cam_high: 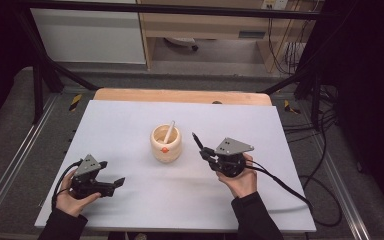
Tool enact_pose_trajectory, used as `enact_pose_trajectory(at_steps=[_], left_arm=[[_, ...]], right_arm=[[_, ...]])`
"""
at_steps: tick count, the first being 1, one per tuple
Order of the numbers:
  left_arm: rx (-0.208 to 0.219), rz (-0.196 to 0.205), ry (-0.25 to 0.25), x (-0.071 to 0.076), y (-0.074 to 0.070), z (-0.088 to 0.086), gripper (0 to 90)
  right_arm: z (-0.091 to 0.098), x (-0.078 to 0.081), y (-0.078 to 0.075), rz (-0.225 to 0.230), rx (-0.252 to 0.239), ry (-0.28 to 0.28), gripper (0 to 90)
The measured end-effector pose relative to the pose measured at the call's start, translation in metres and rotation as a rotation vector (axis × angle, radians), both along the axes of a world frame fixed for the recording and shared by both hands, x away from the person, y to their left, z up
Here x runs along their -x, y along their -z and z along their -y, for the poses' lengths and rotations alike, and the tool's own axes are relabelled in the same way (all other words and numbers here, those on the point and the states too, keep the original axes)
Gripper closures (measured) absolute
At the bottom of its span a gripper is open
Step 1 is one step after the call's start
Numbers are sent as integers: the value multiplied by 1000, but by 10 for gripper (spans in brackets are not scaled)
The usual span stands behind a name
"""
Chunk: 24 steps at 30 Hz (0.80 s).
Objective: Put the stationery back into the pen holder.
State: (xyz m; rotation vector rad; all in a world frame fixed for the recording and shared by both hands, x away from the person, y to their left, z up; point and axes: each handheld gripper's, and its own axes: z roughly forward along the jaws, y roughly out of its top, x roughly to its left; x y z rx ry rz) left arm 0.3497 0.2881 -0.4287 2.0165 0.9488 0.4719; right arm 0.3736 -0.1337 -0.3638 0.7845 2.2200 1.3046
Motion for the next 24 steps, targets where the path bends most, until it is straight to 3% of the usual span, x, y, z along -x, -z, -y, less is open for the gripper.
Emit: enact_pose_trajectory(at_steps=[6, 11, 24], left_arm=[[19, -2, -16, 0, 2, -3, 91], [28, -15, -24, -1, 5, -6, 91], [48, -27, -31, -4, 8, -11, 91]], right_arm=[[-6, -7, -4, -41, -123, 39, 800], [-15, -13, -8, -55, -185, 59, 801], [-45, -27, -23, -39, -292, 104, 801]])
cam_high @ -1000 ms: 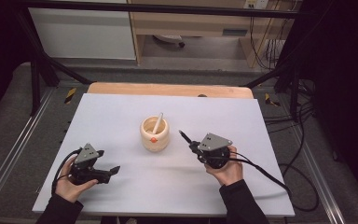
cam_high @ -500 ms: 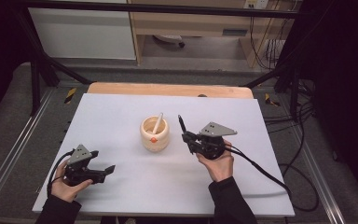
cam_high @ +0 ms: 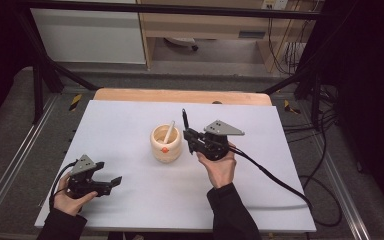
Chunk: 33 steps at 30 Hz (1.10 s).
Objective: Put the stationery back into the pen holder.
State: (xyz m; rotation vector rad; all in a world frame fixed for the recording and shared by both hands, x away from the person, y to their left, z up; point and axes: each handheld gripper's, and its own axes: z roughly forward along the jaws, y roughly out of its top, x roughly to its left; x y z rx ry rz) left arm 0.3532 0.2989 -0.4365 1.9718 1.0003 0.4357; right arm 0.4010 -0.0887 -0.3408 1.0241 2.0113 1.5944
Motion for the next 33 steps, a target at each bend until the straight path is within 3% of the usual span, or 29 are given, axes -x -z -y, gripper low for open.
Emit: enact_pose_trajectory(at_steps=[15, 26, 33], left_arm=[[7, -5, -1, -1, 2, -1, 91], [6, -19, 2, -2, 4, 0, 84], [3, -26, 10, -2, 5, 1, 76]], right_arm=[[-39, -30, -1, 13, -59, 14, 801], [-49, -56, 9, 14, -82, 1, 801], [-57, -64, 18, 0, -84, -3, 800]])
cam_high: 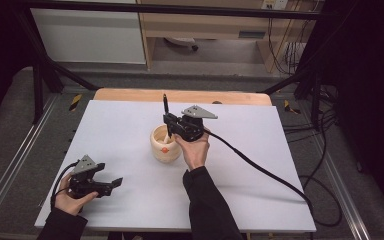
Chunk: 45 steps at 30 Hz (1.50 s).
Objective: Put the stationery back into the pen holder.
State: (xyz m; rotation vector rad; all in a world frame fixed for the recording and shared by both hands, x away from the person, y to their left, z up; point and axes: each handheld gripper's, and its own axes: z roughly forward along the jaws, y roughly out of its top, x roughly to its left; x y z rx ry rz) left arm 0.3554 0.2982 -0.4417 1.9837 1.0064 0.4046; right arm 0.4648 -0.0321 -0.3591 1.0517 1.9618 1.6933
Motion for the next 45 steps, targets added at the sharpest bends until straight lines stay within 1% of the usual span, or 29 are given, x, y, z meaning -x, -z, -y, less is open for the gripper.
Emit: enact_pose_trajectory(at_steps=[4, 8, 13, 18, 21, 24, 29, 33, 36, 40, 42, 45], left_arm=[[0, -2, -1, 0, 1, 0, 75], [1, -4, -1, 0, 1, 1, 75], [2, -3, -1, 0, 1, 1, 76], [-1, 0, 2, 0, 1, 0, 75], [-3, -1, 2, 0, 1, 0, 75], [-1, -2, 0, 0, 1, 1, 75], [-6, -2, 0, 0, 2, 1, 76], [-4, -2, -1, 0, 2, 1, 76], [-4, -2, 0, 0, 2, 1, 76], [-6, -2, 0, 0, 2, 1, 76], [-6, -2, -1, 0, 2, 1, 75], [-6, -3, -2, 0, 2, 1, 76]], right_arm=[[-4, -3, 8, -14, 12, -3, 800], [-6, -4, 16, -25, 35, -6, 800], [-9, -4, 25, -37, 38, -11, 800], [-10, -2, 39, -50, 35, -16, 800], [-8, -1, 45, -62, 32, -9, 799], [-7, 0, 49, -66, 44, -6, 798], [-6, 2, 48, -62, 66, -9, 791], [-5, 5, 43, -58, 73, -20, 723], [-2, 8, 38, -34, 97, -22, 665], [4, 14, 28, -33, 109, -28, 567], [9, 17, 23, -27, 114, -24, 503], [18, 21, 14, -42, 121, -25, 395]])
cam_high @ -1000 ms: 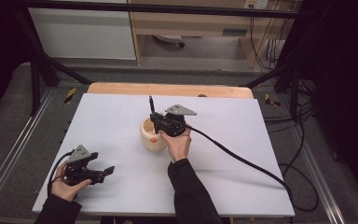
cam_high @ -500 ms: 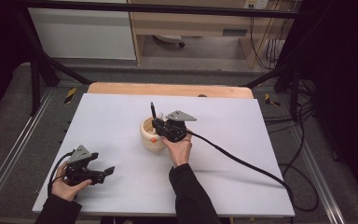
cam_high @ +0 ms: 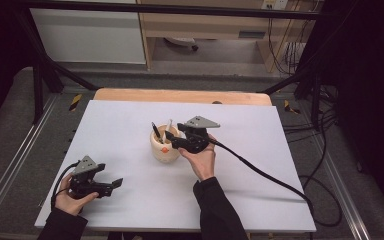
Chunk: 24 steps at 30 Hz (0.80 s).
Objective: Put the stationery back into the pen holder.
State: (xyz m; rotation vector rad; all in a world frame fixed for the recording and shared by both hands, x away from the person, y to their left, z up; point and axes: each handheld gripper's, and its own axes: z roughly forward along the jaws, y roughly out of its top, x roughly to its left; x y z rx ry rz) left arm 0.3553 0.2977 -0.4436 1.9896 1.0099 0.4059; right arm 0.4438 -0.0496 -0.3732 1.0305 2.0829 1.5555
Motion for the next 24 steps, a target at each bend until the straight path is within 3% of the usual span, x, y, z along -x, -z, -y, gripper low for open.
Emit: enact_pose_trajectory(at_steps=[3, 6, 13, 17, 24], left_arm=[[0, -1, -1, 0, 0, 0, 75], [3, -1, 0, 0, 0, 0, 71], [8, -6, 1, 0, 0, 1, 58], [10, -9, 3, 0, 0, 1, 53], [0, -11, 9, 0, 1, 2, 53]], right_arm=[[9, 5, -8, -7, 36, -4, 313], [20, 9, -14, -18, 33, -19, 222], [46, 18, -21, -69, 78, -9, 59], [62, 23, -22, -91, 85, -4, 15], [88, 33, -17, -69, 128, 0, 7]])
